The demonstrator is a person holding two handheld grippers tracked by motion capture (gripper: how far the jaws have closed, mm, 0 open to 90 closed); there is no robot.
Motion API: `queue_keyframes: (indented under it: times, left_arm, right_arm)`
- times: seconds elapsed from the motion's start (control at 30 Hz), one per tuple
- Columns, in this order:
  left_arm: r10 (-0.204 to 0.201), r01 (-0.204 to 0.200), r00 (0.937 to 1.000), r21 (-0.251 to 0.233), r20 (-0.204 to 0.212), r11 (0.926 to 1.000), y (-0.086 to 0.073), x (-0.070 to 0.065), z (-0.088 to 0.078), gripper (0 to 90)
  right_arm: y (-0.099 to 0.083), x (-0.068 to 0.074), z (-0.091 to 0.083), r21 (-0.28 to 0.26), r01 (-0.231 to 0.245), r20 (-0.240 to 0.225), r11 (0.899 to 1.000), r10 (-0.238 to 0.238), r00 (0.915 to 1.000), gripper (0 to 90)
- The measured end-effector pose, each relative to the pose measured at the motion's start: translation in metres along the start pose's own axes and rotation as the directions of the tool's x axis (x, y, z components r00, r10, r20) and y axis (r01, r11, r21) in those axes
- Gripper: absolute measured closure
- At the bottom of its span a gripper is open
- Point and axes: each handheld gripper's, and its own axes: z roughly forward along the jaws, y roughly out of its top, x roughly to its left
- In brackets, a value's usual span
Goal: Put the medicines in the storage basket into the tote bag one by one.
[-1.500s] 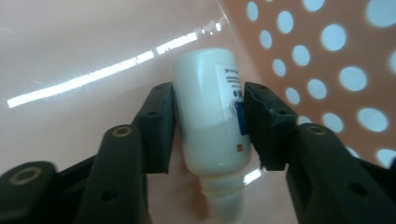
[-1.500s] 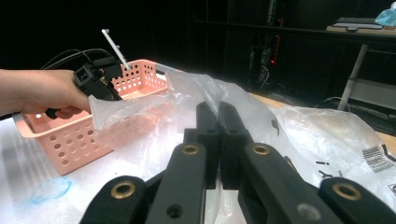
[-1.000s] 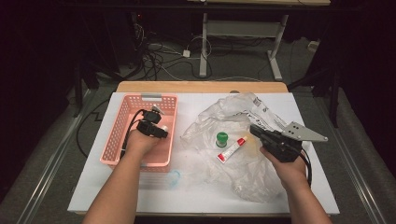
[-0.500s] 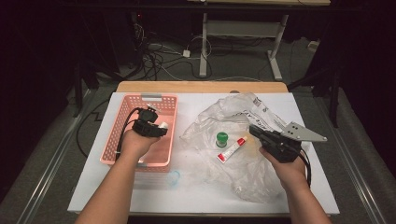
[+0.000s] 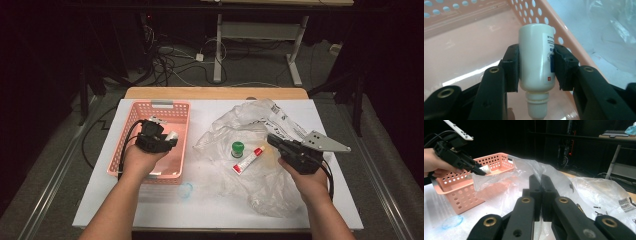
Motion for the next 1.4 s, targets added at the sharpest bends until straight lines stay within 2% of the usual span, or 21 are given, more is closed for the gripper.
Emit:
queue_keyframes:
  times: [0.4, 0.47, 0.57, 0.83, 1.0, 1.1, 1.4]
  left_arm:
    - [0.037, -0.036, 0.9993, -0.097, 0.001, 0.9946, -0.025, -0.01, -0.022, 58.2]
    - [0.036, -0.036, 0.9994, -0.111, -0.004, 0.9932, -0.031, -0.012, -0.024, 58.2]
    - [0.021, -0.02, 0.9997, -0.137, 0.009, 0.9904, -0.038, -0.013, -0.025, 58.2]
    - [0.029, -0.027, 0.9996, -0.192, 0.005, 0.981, -0.054, -0.018, -0.026, 58.2]
    - [0.03, -0.025, 0.9994, -0.243, 0.019, 0.9698, -0.057, -0.021, -0.032, 58.3]
    - [0.04, -0.029, 0.9984, -0.256, 0.039, 0.9663, -0.056, -0.025, -0.035, 58.3]
    - [0.09, -0.063, 0.993, -0.3, 0.077, 0.952, -0.052, -0.049, -0.04, 58.3]
  right_arm:
    - [-0.001, 0.002, 0.001, 0.011, 0.001, 0.0, 1.0, -0.001, 1.0, 90.0]
    - [-0.001, 0.002, 0.002, 0.011, 0.0, 0.0, 1.0, 0.0, 1.0, 90.0]
    - [-0.001, 0.002, 0.002, 0.012, 0.004, -0.002, 1.0, -0.004, 1.0, 90.0]
    - [-0.002, 0.003, 0.003, 0.015, 0.007, 0.0, 1.0, -0.007, 1.0, 90.0]
    - [-0.003, 0.003, 0.004, 0.02, 0.008, -0.004, 1.0, -0.008, 1.0, 90.0]
    - [-0.004, 0.002, 0.004, 0.021, 0.009, -0.001, 1.0, -0.009, 1.0, 90.0]
    - [-0.003, 0.002, 0.002, 0.016, 0.007, 0.001, 1.0, -0.007, 1.0, 90.0]
